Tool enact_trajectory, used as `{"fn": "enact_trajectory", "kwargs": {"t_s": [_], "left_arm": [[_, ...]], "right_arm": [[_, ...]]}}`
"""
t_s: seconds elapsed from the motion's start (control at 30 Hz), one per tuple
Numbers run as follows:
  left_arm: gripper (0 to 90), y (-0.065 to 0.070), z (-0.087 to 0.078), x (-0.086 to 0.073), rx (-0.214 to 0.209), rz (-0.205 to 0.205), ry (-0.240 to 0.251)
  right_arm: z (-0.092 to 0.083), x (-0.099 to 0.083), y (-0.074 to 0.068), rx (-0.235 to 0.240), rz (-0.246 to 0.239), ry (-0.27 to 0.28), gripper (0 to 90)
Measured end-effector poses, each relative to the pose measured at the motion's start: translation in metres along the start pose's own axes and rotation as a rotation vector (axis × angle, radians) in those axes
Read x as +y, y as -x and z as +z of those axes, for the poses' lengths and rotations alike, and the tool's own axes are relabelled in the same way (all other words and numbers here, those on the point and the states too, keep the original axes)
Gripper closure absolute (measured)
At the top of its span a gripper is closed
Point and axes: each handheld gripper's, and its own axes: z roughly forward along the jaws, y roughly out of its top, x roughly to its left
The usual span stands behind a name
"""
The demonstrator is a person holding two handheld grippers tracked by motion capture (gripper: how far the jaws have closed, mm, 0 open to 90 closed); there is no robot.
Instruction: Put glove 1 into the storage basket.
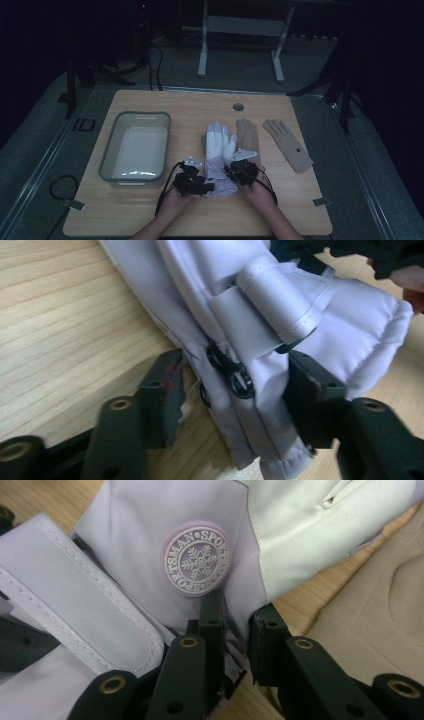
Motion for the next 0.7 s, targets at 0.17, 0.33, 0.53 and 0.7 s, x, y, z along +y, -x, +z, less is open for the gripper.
{"fn": "enact_trajectory", "kwargs": {"t_s": [0.17,0.33,0.53,0.7], "left_arm": [[67.8,0.001,-0.002,0.002,-0.019,-0.007,-0.003],[74.0,0.001,-0.006,0.008,-0.03,-0.011,-0.034],[75.2,0.001,-0.013,0.016,-0.027,0.014,-0.051],[75.6,0.002,-0.023,0.023,-0.027,0.026,-0.057]], "right_arm": [[0.0,0.0,-0.004,-0.021,-0.002,0.006,80.1],[-0.004,0.002,-0.005,-0.034,0.005,0.011,80.7],[-0.01,0.01,-0.006,-0.046,0.002,0.029,80.8],[-0.017,0.015,-0.008,-0.046,0.013,0.053,81.0]]}}
